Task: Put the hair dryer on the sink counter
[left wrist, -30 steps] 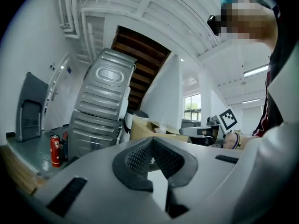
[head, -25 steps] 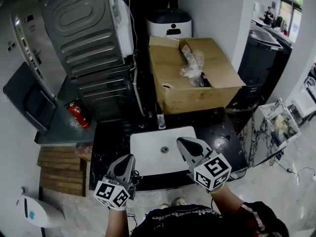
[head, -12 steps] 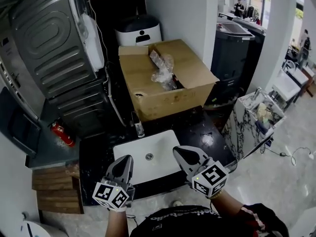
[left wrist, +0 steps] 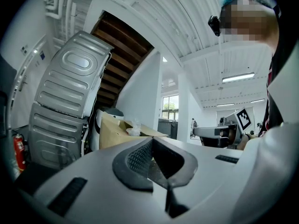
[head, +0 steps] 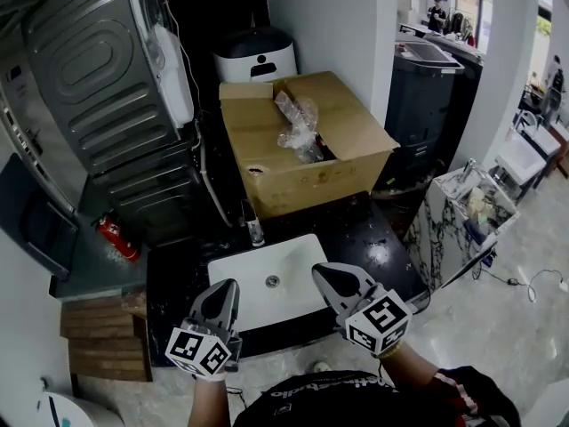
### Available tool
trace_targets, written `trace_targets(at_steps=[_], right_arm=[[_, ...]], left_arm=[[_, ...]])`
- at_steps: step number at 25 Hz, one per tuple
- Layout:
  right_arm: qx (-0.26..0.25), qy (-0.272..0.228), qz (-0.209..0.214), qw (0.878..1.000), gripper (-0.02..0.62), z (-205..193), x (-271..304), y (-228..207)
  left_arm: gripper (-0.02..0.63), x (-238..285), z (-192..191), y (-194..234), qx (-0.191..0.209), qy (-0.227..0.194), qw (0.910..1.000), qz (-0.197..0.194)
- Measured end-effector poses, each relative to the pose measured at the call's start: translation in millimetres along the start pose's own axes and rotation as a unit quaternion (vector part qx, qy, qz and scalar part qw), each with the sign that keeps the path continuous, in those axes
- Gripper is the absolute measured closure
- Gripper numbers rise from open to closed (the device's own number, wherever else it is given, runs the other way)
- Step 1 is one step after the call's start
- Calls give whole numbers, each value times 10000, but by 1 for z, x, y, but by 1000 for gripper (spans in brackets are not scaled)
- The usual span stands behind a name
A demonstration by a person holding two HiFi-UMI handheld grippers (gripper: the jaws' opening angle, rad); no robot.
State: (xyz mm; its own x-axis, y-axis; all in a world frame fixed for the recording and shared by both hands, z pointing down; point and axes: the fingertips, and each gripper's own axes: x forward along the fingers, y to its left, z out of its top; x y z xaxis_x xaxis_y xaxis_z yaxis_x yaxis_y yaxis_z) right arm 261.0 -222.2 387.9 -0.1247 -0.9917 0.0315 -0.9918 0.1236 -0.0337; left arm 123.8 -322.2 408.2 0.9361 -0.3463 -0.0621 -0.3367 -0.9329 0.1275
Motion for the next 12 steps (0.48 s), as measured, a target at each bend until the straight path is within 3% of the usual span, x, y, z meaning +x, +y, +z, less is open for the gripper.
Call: trace_targets(at_steps=[12], right_arm=[[-29, 56, 99, 9999, 558, -2, 8, 7]], left_arm=[[592, -11, 1, 8, -79, 25, 9998, 165]])
